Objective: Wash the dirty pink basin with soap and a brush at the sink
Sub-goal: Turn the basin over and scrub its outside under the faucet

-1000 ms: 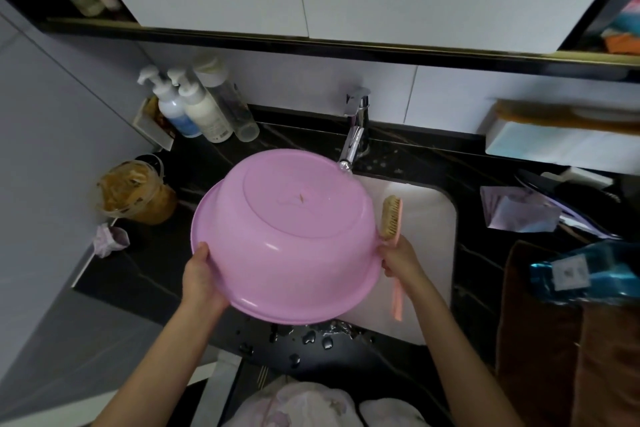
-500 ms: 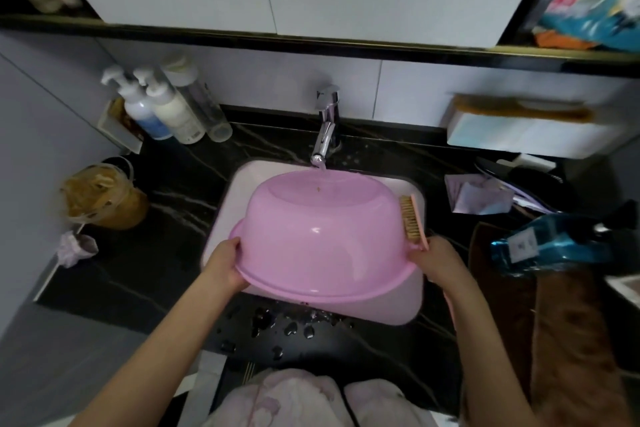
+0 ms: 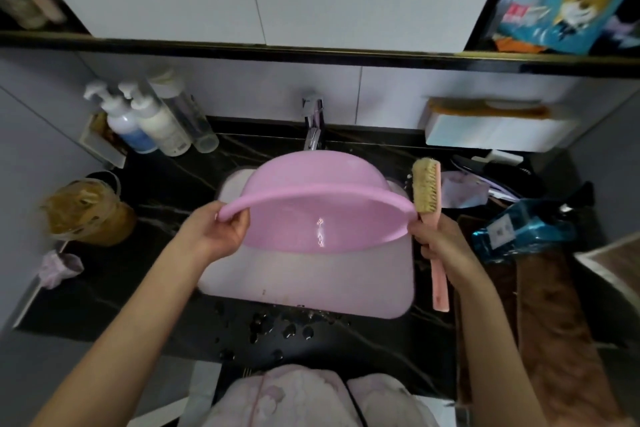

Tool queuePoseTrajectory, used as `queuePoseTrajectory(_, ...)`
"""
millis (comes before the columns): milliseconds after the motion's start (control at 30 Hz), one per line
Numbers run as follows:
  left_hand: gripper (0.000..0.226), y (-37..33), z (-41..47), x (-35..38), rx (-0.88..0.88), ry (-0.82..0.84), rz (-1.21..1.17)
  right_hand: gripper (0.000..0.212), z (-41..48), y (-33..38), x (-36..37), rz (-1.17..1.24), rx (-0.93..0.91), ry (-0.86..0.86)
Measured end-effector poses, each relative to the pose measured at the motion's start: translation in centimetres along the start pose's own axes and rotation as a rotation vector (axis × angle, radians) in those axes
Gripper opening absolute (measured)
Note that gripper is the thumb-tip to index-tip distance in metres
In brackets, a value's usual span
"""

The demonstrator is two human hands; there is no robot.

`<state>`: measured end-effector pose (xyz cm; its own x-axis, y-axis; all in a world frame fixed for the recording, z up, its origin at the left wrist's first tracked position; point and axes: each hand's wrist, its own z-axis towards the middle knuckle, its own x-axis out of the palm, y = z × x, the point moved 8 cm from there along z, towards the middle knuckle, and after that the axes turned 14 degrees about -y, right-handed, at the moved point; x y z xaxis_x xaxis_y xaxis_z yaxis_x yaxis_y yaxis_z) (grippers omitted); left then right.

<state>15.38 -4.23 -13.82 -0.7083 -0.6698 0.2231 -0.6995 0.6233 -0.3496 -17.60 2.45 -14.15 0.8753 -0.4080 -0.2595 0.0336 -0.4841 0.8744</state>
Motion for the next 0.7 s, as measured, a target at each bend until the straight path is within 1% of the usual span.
queuePoseTrajectory(33,0.013,-0.4,-0.5,0.2,-0.008,0.026,0.016,0.022,-0.2,0.5,-0.1,-0.076,-0.095,-0.013)
queuePoseTrajectory(100,0.026,-1.3,-1.3,0.0,-0.027,0.052,0.038,0.035,-0.5,1.4,-0.2,-0.141,-0.242,-0.115)
queuePoseTrajectory(167,0.031,-1.7,-1.8,-0.4,-0.038,0.065,0.052,0.041,-0.7,1.9,0.0,-0.146,-0.313,-0.19)
queuePoseTrajectory(233,0.032,-2.2,-2.1,-1.1,-0.024,0.054,0.078,0.041,-1.0,2.4,0.6,-0.121,-0.362,-0.221)
queuePoseTrajectory(300,0.035,-2.7,-2.4,-1.9,-0.008,0.037,0.068,0.037,-1.5,3.0,1.3,-0.116,-0.404,-0.17)
queuePoseTrajectory(367,0.049,-3.2,-2.7,-2.4,0.045,0.056,0.046,0.032,-1.7,3.0,1.9,-0.078,-0.359,-0.034)
queuePoseTrajectory(400,0.052,-3.4,-3.0,-2.6,0.069,0.061,0.044,0.028,-1.7,2.9,2.0,-0.062,-0.333,0.011)
queuePoseTrajectory(433,0.044,-3.8,-3.3,-2.9,0.098,0.059,0.049,0.024,-1.5,3.3,2.0,-0.056,-0.336,0.008)
queuePoseTrajectory(467,0.033,-4.0,-3.5,-3.2,0.124,0.05,0.062,0.02,-1.0,3.8,1.9,-0.067,-0.355,-0.029)
queuePoseTrajectory(500,0.024,-4.3,-3.7,-3.5,0.151,0.047,0.075,0.018,-0.4,4.7,1.9,-0.105,-0.39,-0.076)
queuePoseTrajectory(567,0.014,-4.3,-3.9,-4.1,0.177,0.032,0.101,0.022,1.1,6.5,3.1,-0.298,-0.492,-0.129)
queuePoseTrajectory(633,0.022,-4.2,-4.1,-4.4,0.199,0.028,0.111,0.028,2.1,9.2,5.3,-0.503,-0.669,-0.13)
queuePoseTrajectory(700,0.029,-4.2,-4.4,-4.7,0.224,0.027,0.123,0.04,2.6,11.9,8.4,-0.596,-0.871,-0.063)
